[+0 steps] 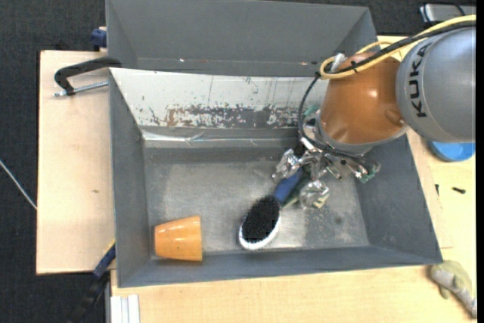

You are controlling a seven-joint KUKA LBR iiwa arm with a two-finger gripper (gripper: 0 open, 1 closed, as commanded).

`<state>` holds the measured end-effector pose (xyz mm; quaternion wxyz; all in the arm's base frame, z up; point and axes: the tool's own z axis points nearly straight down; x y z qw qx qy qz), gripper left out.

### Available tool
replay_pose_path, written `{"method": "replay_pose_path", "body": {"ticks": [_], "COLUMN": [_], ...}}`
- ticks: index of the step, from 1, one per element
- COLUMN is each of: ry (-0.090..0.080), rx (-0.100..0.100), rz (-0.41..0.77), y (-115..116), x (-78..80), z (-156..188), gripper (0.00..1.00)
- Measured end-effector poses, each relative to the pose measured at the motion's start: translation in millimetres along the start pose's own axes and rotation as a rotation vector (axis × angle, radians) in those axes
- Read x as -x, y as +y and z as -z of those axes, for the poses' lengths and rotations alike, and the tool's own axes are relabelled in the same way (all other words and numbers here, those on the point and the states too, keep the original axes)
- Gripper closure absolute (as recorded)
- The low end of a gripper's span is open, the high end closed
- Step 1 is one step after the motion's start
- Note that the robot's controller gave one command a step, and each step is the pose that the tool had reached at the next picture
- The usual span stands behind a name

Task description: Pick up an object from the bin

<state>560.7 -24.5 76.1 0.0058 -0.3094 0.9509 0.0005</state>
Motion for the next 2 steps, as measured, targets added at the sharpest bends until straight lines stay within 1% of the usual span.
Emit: {"method": "replay_pose_path", "body": {"ticks": [1,2], "ry": [0.001,0.004], "rx": [-0.003,-0.001], "rz": [-0.001,-0.002], "y": [-0.6,-0.7], "x": [3.3,5.5], "z": [69.7,94.0], "gripper": [1.00,1.00]}}
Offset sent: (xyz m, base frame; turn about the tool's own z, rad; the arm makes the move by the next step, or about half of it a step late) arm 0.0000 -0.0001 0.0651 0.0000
